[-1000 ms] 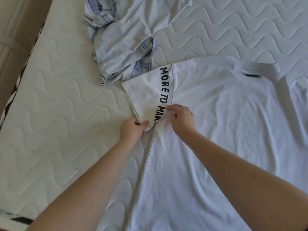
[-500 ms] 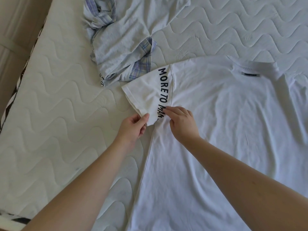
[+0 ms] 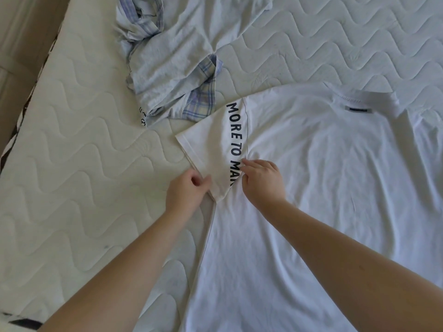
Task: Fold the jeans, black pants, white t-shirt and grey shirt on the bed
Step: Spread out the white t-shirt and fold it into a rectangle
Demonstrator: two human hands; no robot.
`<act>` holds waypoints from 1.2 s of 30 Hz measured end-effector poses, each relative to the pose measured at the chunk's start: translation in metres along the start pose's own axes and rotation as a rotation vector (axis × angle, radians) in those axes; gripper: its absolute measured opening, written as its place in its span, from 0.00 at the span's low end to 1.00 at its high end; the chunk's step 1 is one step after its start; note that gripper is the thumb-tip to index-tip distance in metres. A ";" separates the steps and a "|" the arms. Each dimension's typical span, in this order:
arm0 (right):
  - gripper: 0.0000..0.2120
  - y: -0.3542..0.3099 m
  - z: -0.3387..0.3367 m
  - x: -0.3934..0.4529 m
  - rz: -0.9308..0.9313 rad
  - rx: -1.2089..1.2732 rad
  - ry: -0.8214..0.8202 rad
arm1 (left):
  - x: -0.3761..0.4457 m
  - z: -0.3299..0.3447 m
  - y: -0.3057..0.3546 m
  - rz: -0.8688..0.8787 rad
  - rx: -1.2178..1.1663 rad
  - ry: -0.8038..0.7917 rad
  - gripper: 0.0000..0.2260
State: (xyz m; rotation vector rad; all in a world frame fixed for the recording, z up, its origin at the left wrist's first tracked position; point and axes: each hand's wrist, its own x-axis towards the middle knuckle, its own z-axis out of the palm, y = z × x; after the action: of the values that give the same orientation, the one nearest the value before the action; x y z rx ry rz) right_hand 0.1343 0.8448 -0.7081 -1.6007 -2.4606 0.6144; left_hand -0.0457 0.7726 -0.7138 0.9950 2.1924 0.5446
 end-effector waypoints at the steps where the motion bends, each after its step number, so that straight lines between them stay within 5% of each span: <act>1: 0.13 -0.002 -0.001 0.004 0.040 0.017 -0.006 | 0.008 -0.005 0.004 0.065 -0.020 0.069 0.11; 4: 0.16 -0.006 -0.005 0.017 0.108 0.108 0.016 | 0.042 -0.012 0.014 0.132 0.050 0.192 0.17; 7: 0.22 -0.002 -0.003 0.027 0.123 0.159 -0.152 | 0.076 -0.017 0.023 -0.058 0.203 0.133 0.28; 12: 0.28 0.013 0.009 0.033 0.121 0.189 -0.444 | 0.119 -0.038 0.037 -0.091 0.157 -0.078 0.22; 17: 0.27 0.027 0.007 0.026 0.015 0.011 -0.309 | 0.118 -0.040 0.082 0.344 0.329 0.188 0.15; 21: 0.25 0.025 0.005 0.027 0.032 -0.028 -0.213 | 0.133 -0.011 0.127 0.580 0.320 -0.025 0.14; 24: 0.27 0.033 0.002 0.031 0.078 0.066 -0.221 | 0.148 0.018 0.155 0.497 0.361 -0.220 0.19; 29: 0.31 0.049 -0.001 0.035 0.045 0.079 -0.263 | 0.182 0.039 0.174 0.301 0.502 -0.311 0.21; 36: 0.29 0.041 0.011 0.037 0.005 -0.007 -0.303 | 0.199 0.035 0.178 0.358 0.596 -0.168 0.10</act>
State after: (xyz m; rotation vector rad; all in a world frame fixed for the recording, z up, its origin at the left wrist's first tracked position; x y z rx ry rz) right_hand 0.1501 0.8894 -0.7385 -1.6209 -2.6684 0.9112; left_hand -0.0303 1.0415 -0.7100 1.6957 2.0689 -0.0631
